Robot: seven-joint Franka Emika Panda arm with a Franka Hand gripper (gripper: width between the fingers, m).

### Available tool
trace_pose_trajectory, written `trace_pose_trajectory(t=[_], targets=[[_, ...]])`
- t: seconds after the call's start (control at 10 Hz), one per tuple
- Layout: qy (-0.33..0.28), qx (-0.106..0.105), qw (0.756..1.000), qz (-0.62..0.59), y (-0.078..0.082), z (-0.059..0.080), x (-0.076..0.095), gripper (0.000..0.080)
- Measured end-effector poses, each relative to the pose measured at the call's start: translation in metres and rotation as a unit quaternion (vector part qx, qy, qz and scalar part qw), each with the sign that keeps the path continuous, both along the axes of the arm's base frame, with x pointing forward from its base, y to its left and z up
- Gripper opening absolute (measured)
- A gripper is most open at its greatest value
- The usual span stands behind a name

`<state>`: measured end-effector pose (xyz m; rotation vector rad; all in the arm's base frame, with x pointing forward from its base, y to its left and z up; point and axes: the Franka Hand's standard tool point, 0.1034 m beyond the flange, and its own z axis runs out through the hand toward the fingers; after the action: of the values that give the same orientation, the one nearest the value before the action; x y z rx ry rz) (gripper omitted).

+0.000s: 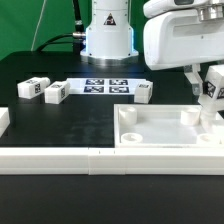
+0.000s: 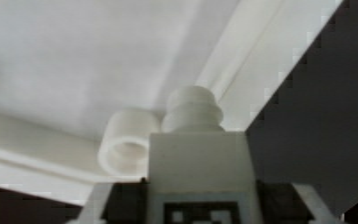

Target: Assemble one leg

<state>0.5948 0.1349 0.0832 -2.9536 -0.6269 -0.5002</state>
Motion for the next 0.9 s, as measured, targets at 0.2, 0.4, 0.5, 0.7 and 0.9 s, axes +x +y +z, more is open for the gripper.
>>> trace_pose_trajectory(t=[0.2,0.4,0.5,0.7,0.9], targets=[[-0.005,0.002,1.0,-0.001,0.001,-0.001,0.008,0.0288],[-0.013,0.003,1.0,0.0,0.0,-0.003,0.013,0.0288],[-0.015,0.003,1.0,-0.001,-0.001,-0.001,0.015,0.0288],[-0.018,-0.002,1.0,0.007,-0.005,-0.001,0.017,0.0288],[-0.033,0.0,0.999,0.007,-0.006,-0.001,0.018,0.0288]])
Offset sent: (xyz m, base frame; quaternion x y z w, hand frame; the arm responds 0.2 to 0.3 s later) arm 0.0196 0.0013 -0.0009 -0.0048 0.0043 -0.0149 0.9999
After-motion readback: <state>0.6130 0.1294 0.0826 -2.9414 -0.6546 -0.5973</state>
